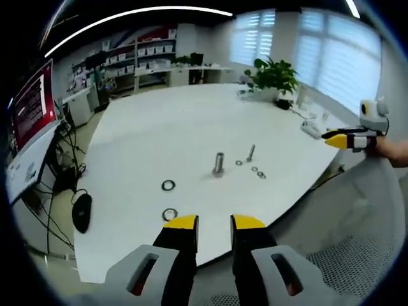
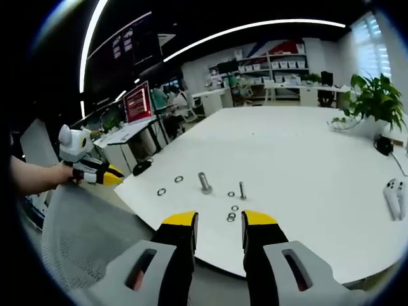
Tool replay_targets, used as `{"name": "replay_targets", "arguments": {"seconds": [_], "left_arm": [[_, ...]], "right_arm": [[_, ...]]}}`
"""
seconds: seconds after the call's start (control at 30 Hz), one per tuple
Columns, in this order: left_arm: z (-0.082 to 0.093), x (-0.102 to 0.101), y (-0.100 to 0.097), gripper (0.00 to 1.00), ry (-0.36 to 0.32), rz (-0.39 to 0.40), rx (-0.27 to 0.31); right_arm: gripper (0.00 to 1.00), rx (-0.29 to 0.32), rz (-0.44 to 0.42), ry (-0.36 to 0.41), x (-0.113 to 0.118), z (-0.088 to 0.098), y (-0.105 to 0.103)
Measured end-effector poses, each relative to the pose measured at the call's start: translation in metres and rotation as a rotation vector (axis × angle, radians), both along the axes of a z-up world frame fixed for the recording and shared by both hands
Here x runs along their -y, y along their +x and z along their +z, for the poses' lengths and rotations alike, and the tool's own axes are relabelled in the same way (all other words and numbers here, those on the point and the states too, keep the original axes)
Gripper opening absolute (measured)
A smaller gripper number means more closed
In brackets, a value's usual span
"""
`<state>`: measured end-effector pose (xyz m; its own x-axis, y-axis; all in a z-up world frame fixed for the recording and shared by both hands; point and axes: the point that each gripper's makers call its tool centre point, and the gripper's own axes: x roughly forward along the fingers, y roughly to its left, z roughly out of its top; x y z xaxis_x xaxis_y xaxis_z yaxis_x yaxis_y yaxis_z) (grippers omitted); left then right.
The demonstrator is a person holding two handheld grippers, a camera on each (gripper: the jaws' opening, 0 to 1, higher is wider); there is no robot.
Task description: Place the washer onto the threaded stud by aligning its center hole with the stud, sliding it down to the base, and recovering from edge contact or off-axis alignment until the washer reaches the visible bottom stop.
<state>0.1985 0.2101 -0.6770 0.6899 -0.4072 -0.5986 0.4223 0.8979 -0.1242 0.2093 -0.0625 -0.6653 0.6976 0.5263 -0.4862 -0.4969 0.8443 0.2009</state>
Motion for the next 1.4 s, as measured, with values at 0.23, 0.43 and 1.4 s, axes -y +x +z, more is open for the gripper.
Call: {"name": "replay_targets", "arguments": {"seconds": [0.23, 0.43, 1.4], "left_arm": [[-0.004, -0.002, -0.001, 0.2, 0.012, -0.003, -0.023], [-0.009, 0.0, -0.004, 0.2, 0.056, -0.025, -0.045], [-0.027, -0.01, -0.008, 0.2, 0.1, -0.002, -0.135]], "right_arm": [[0.3, -0.013, -0.003, 0.019, 0.0, 0.001, -0.001], [0.3, -0.009, 0.015, 0.018, -0.003, 0.001, -0.001], [0.26, 0.009, 0.09, 0.019, -0.015, 0.003, -0.005]]}}
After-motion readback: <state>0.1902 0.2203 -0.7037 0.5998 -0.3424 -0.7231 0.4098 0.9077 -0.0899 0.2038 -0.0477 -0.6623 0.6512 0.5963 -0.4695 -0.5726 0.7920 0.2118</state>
